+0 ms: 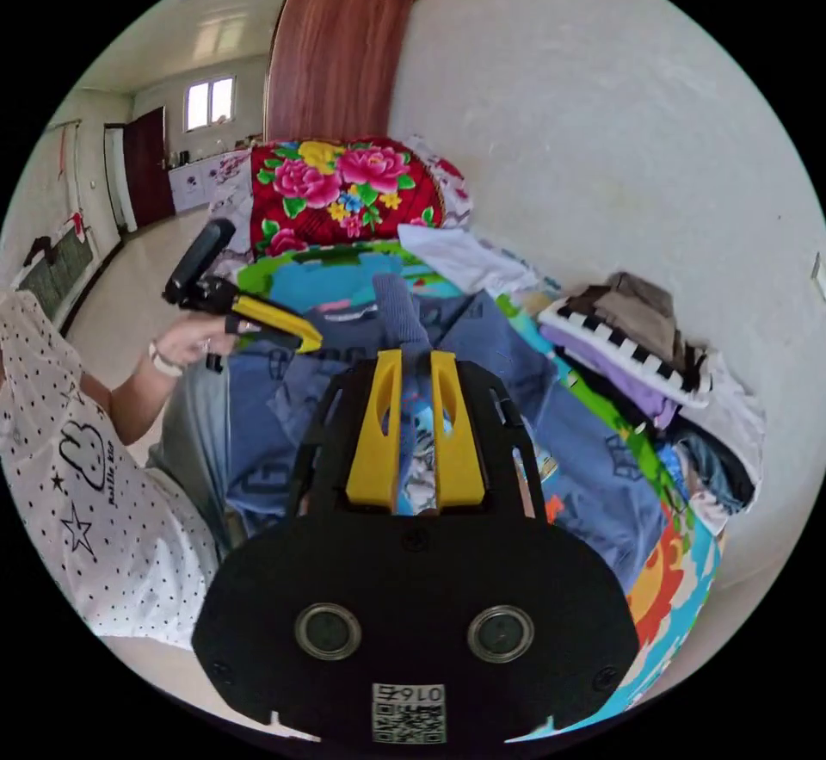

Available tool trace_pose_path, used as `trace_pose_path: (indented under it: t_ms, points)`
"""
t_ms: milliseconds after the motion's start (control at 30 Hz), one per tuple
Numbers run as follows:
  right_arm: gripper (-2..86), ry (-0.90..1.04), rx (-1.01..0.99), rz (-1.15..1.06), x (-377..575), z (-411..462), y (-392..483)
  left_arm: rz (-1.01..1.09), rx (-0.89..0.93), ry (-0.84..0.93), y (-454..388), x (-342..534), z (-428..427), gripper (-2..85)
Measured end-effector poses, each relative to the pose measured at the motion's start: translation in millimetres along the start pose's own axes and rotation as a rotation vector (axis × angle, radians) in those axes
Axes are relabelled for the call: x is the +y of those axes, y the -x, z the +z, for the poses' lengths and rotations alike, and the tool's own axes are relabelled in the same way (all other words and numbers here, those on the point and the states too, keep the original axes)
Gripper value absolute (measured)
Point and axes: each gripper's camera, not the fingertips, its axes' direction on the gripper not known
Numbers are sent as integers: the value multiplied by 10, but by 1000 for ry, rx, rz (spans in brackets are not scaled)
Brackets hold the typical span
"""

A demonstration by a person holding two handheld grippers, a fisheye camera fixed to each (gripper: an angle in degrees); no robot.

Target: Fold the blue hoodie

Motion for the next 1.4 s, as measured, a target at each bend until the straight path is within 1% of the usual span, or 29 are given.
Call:
trace_pose_path:
  t_ms: [67,133,233,300,367,400,467,533,600,700,767,800,833,967,1100,1200,1267,1367,1400]
  points:
    - [87,-21,14,26,178,-1,100,107,29,35,-142,10,39,61]
    - [102,-117,-53,72,309,-194,72,189,47,37,-273,0,66,72]
    - [106,-139,-88,73,379,-317,4,288,51,52,-478,-61,197,80]
    - [107,-103,-127,49,388,-284,43,303,6,92,-545,-101,328,84]
    - [110,-54,-176,29,385,-202,125,255,-66,164,-512,-132,478,84]
    - [112,-27,-183,14,390,-146,203,242,-58,171,-490,-132,500,83]
    - [115,-13,-147,4,418,-82,329,209,62,198,-402,-125,583,63]
    - [117,-25,-104,-2,475,-32,485,197,107,227,-360,-117,662,30]
    - [117,-38,-106,8,512,-13,569,221,140,246,-365,-112,692,1]
    - [116,-46,-91,38,559,-19,682,296,220,155,-464,-138,515,-7]
    - [116,-48,-62,54,597,-36,760,350,335,49,-572,-194,358,-9]
    - [116,-57,-43,68,626,-53,816,357,348,33,-598,-211,343,-9]
    - [117,-68,-33,70,650,-68,888,362,340,22,-644,-243,337,-9]
    - [121,-87,15,59,564,33,1143,272,179,-50,-601,-212,220,-10]
    - [121,29,99,26,318,414,1399,208,150,-59,-409,-75,74,-9]
    - [86,75,170,36,232,577,1462,173,84,-44,-270,65,-2,-9]
    - [63,14,147,70,215,493,1405,153,8,-20,-179,157,-15,-7]
    - [39,-101,160,171,152,247,1056,139,-15,47,-94,200,45,3]
    - [33,-138,194,228,119,137,838,140,-13,58,-87,204,59,12]
